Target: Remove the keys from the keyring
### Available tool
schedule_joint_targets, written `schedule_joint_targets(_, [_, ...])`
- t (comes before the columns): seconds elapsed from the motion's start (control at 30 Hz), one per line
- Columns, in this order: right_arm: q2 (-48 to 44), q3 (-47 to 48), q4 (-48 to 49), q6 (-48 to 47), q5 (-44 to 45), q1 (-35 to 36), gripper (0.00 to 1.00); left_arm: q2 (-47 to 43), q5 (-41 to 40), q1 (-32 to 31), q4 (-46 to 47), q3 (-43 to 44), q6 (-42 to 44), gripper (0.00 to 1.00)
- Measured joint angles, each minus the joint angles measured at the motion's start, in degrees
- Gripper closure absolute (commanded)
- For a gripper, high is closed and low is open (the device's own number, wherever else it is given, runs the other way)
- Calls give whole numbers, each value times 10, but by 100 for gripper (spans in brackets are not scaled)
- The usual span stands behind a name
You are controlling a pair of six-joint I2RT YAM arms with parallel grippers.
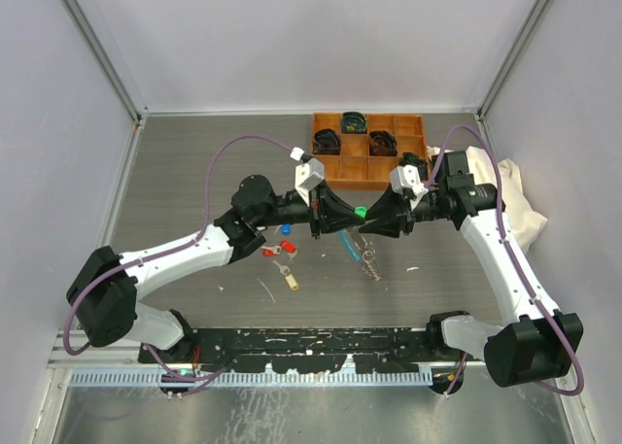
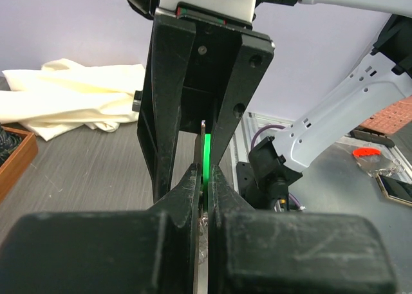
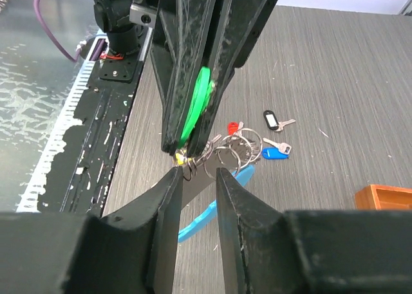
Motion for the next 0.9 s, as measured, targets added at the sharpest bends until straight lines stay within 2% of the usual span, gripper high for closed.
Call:
schedule_joint_targets(0.3, [4, 15, 2, 12, 0, 4, 83, 8, 2, 0, 5, 0, -1, 100])
schedule_joint_targets(0.4, [4, 15, 2, 14, 0, 6, 83, 8, 2, 0, 8, 0, -1, 100])
schedule_joint_targets(0.5, [3, 15, 2, 14, 0, 7, 76, 8, 2, 0, 9, 0, 0, 100])
schedule_joint_targets(0.67, [3, 15, 3, 14, 0, 8, 76, 8, 2, 0, 10, 0, 0, 100])
schedule_joint_targets(0.8, [3, 15, 4, 14, 0, 15, 83, 8, 2, 0, 10, 0, -1, 100])
schedule_joint_targets(0.9, [3, 15, 4, 14, 0, 18, 92, 7, 2, 0, 11, 0, -1, 100])
